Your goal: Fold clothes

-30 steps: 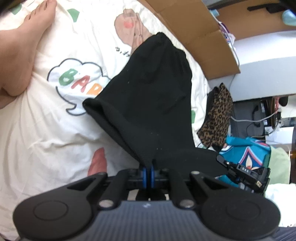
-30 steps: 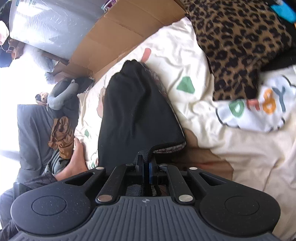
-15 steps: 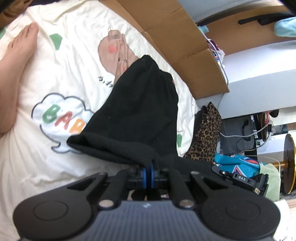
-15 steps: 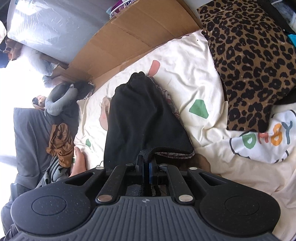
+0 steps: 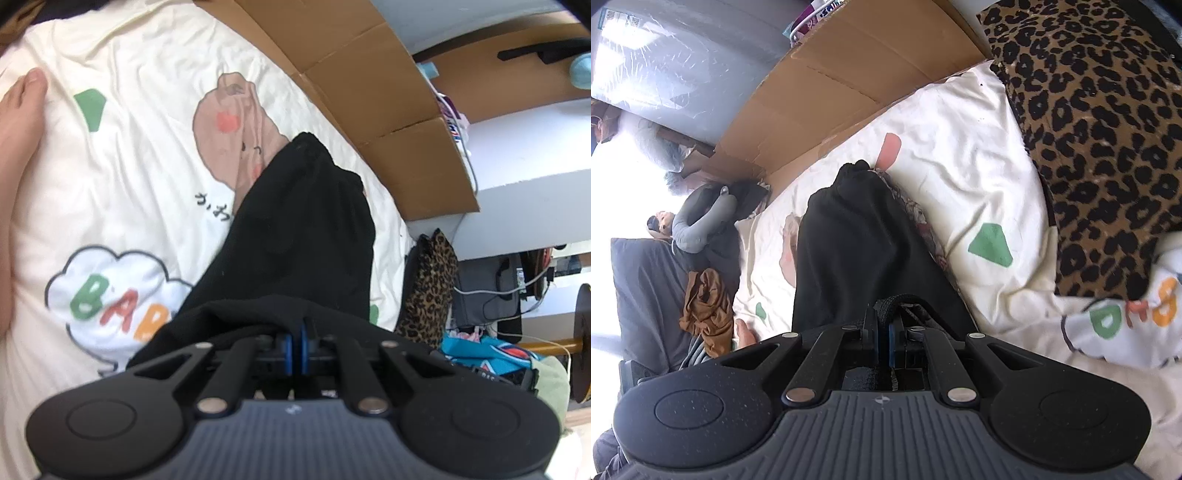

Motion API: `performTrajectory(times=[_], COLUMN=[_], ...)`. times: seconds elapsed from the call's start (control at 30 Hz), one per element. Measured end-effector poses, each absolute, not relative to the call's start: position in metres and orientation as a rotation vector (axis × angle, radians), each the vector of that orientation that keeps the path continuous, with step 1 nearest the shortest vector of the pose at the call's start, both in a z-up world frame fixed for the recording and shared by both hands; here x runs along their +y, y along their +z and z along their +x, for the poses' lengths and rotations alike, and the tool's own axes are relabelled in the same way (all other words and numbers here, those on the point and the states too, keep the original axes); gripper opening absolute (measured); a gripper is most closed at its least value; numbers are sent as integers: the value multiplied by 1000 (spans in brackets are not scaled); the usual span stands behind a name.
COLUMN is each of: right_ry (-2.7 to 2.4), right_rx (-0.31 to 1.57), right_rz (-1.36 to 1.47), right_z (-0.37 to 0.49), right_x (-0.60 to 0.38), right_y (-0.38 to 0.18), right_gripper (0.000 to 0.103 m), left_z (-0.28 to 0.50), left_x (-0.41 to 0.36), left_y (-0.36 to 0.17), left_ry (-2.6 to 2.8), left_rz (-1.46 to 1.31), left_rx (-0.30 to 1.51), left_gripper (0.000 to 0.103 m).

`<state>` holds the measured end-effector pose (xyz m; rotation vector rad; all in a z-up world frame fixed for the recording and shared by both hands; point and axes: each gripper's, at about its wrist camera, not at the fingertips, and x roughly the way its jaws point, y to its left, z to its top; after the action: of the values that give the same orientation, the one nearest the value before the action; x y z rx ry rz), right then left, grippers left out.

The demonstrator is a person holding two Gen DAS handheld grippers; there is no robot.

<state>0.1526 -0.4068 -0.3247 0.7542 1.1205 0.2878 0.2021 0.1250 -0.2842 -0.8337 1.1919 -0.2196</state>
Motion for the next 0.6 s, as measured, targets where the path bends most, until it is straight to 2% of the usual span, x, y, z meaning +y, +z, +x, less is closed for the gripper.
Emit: performTrajectory(times=[0.6], right_ry=[246], right_rx=[1122], right_rz=[746], right_z=[218], right_x=[-394], right_y=[-362], right_gripper=[3], left_z=[275], left_x=[139], left_y=[-322], left_ry=[-194], left_rz=[-854], left_rx=[1187], left_gripper=[5])
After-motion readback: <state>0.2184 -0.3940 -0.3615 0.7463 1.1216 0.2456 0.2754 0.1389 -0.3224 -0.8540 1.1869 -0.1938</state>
